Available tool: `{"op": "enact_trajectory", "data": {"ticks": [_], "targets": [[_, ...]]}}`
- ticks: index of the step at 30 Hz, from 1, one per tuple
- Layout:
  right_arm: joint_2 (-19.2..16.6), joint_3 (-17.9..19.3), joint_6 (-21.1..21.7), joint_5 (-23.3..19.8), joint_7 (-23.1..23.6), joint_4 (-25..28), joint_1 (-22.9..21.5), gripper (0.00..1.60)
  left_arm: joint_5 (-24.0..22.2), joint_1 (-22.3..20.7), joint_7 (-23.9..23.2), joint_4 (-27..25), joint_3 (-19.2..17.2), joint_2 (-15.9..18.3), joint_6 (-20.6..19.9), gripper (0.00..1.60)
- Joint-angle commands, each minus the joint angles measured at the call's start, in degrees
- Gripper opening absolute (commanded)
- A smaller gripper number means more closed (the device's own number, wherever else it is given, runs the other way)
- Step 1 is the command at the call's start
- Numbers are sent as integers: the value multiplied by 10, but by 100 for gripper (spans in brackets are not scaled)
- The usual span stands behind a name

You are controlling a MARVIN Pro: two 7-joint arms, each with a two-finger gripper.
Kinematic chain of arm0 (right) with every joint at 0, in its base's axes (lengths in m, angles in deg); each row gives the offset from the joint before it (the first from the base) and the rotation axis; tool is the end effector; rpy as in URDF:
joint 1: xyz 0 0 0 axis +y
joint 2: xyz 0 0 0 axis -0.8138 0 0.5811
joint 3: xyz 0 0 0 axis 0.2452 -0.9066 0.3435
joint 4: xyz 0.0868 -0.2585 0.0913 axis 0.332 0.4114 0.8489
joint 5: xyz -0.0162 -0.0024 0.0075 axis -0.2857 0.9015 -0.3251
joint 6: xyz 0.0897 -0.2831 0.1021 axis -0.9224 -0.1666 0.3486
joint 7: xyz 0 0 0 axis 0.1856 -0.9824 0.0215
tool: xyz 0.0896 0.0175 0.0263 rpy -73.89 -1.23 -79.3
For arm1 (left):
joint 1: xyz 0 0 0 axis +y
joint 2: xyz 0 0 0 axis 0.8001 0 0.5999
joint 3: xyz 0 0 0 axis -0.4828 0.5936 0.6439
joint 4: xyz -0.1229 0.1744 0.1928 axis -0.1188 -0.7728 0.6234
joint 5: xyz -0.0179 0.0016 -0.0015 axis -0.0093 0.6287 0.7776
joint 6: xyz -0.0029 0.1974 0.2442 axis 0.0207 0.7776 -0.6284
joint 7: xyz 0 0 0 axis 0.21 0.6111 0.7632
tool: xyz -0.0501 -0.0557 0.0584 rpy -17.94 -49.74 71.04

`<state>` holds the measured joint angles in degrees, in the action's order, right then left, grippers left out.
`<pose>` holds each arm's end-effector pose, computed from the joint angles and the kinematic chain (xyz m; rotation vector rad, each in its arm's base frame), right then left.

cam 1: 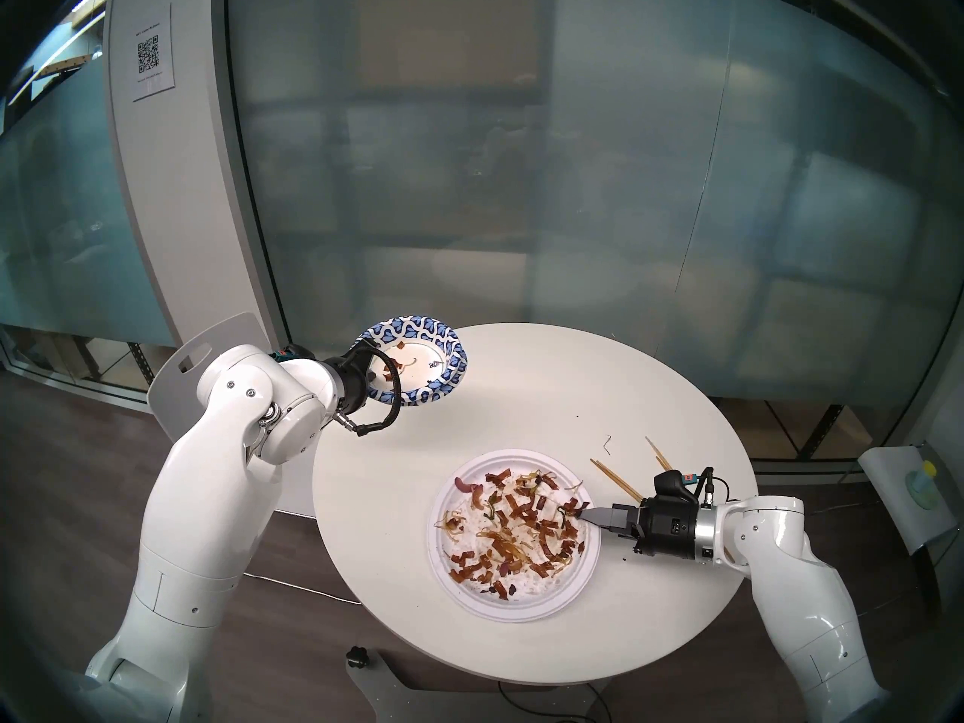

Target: Stack the plates into one stack

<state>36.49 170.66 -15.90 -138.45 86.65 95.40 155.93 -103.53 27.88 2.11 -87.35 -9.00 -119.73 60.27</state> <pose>0.3233 -0.0682 -0.3214 -2.0759 -0.0428 -0.6783 0.4085 0.0219 -0.1677 2.1216 1.0358 1.1009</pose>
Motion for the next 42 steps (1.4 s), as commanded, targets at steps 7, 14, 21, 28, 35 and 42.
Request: {"op": "enact_trajectory", "data": {"ticks": [7, 14, 21, 28, 35, 42], "targets": [[-20, 33, -1, 0, -2, 43, 12, 75, 1, -10, -5, -14, 7, -1, -3, 0], [-25, 55, -1, -5, 0, 70, 32, 76, 1, -13, -4, -16, 13, -1, -2, 0], [-31, 37, -1, 12, -5, 78, 36, 77, 2, -16, -2, -20, 18, -2, 0, 0], [-44, 15, -3, 38, -10, 86, 27, 80, 4, -14, 1, -22, 17, -1, 1, 0], [-57, 11, -6, 59, -8, 86, 20, 80, 5, -15, 0, -21, 16, -1, 0, 0], [-68, 8, -11, 77, -10, 93, 16, 90, 7, -16, 1, -21, 17, -1, 0, 0]]}}
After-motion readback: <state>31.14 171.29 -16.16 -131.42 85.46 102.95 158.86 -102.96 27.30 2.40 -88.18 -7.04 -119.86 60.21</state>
